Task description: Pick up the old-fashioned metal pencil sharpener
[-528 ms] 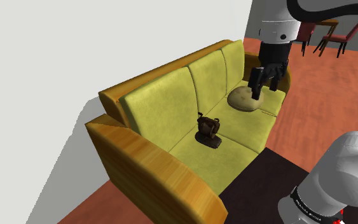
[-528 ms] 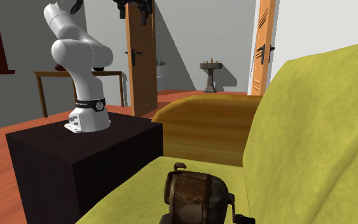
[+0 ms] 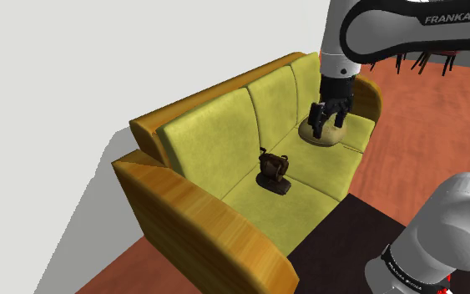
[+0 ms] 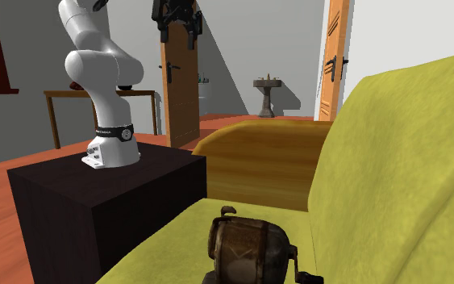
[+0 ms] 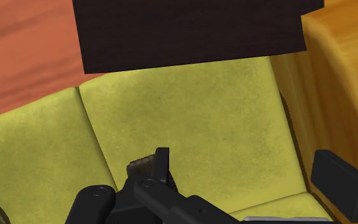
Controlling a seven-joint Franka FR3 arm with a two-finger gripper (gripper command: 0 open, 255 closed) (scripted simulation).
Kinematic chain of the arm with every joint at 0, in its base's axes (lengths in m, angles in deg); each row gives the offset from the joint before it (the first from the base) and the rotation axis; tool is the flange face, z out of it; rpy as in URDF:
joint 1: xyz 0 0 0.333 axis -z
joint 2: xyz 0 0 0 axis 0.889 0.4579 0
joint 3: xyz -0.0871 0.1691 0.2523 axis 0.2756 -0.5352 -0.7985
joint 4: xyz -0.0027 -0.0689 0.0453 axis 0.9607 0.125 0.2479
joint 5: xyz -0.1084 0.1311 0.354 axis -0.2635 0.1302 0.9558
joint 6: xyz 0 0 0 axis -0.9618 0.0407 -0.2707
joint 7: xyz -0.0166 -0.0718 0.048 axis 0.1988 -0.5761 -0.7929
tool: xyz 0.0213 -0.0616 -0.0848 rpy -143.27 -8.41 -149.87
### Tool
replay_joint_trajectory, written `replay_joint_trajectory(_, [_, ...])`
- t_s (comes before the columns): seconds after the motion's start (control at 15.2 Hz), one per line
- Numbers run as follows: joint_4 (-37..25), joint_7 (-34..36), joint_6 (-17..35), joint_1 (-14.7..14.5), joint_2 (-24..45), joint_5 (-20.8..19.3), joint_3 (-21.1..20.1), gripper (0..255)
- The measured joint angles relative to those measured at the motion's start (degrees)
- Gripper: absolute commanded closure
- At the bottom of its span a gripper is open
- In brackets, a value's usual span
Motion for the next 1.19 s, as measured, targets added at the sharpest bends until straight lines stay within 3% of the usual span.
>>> replay_joint_trajectory(0.4, [2.2, -1.7, 12.4, 1.1, 9.3, -1.8, 1.4, 0])
replay_joint_trajectory(1.19, [-3.7, -4.4, 32.4, 3.2, 33.1, -4.5, 3.8, 0])
